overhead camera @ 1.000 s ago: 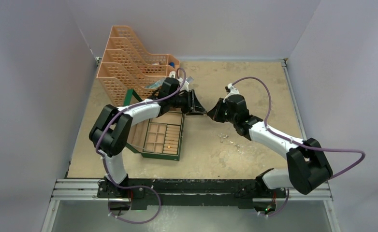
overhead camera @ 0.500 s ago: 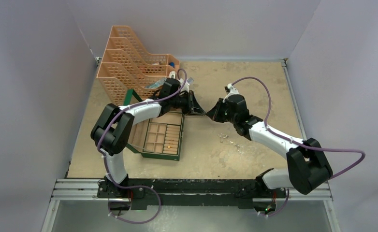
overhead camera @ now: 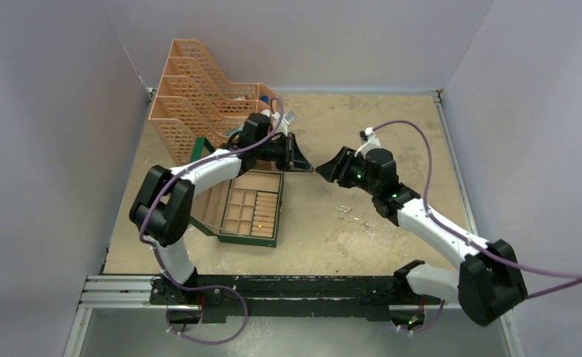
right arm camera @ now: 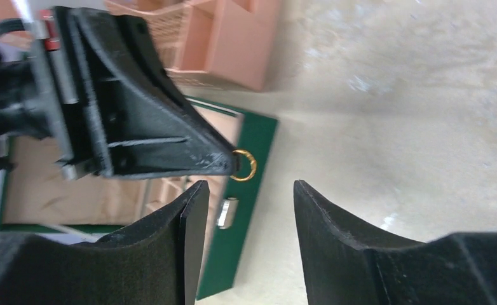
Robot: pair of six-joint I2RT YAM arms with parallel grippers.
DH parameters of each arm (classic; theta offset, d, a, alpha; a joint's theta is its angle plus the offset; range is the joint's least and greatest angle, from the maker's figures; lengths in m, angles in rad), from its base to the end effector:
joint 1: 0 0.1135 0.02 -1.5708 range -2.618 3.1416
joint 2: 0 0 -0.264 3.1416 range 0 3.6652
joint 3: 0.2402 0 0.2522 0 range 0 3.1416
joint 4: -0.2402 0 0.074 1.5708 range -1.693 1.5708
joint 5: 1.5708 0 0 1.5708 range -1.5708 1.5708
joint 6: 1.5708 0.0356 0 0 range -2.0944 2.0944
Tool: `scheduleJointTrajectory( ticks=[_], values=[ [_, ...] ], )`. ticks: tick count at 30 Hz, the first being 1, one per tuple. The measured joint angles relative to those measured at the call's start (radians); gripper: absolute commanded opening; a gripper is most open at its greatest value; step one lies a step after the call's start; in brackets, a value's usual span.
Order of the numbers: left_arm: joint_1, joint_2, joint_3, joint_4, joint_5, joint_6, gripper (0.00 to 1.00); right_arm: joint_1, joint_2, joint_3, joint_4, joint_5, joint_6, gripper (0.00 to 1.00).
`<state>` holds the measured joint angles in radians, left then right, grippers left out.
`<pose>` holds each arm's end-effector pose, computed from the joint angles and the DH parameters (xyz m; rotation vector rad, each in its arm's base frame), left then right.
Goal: Organize the mixed jewelry
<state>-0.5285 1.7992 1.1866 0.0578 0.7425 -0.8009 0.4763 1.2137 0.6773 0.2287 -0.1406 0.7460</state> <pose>0.3332 -0.2224 0.2261 0.1835 2.3714 -1.5106 0.2404 0.1296 0.2541 0.1661 1.9866 0.9505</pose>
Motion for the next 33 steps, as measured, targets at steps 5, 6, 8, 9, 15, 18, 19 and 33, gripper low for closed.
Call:
scheduleJointTrajectory(
  ticks=[5, 6, 8, 9, 15, 18, 19, 33],
  values=[
    [0.048, -0.092, 0.000, 0.009, 0.087, 0.009, 0.00, -0.003, -0.119, -0.021, 0.097, -0.090, 0.050, 0.60],
    [0.058, -0.116, 0.000, 0.016, 0.109, 0.008, 0.00, -0.005, -0.135, -0.022, 0.121, -0.108, 0.066, 0.61],
    [0.075, -0.171, 0.001, 0.053, 0.162, -0.002, 0.00, -0.005, -0.159, -0.023, 0.171, -0.145, 0.098, 0.62],
    [0.079, -0.197, 0.001, 0.079, 0.189, -0.011, 0.00, -0.005, -0.171, -0.024, 0.201, -0.161, 0.117, 0.63],
    [0.079, -0.312, -0.009, 0.282, 0.319, -0.108, 0.00, -0.005, -0.190, -0.014, 0.379, -0.267, 0.182, 0.53],
    [0.079, -0.351, -0.035, 0.384, 0.349, -0.160, 0.00, -0.006, -0.172, 0.002, 0.459, -0.351, 0.204, 0.45],
    [0.079, -0.359, -0.043, 0.404, 0.350, -0.171, 0.00, -0.006, -0.167, 0.005, 0.478, -0.370, 0.212, 0.44],
    [0.078, -0.383, -0.151, 0.606, 0.313, -0.303, 0.00, -0.006, -0.127, 0.009, 0.699, -0.509, 0.296, 0.35]
  ],
)
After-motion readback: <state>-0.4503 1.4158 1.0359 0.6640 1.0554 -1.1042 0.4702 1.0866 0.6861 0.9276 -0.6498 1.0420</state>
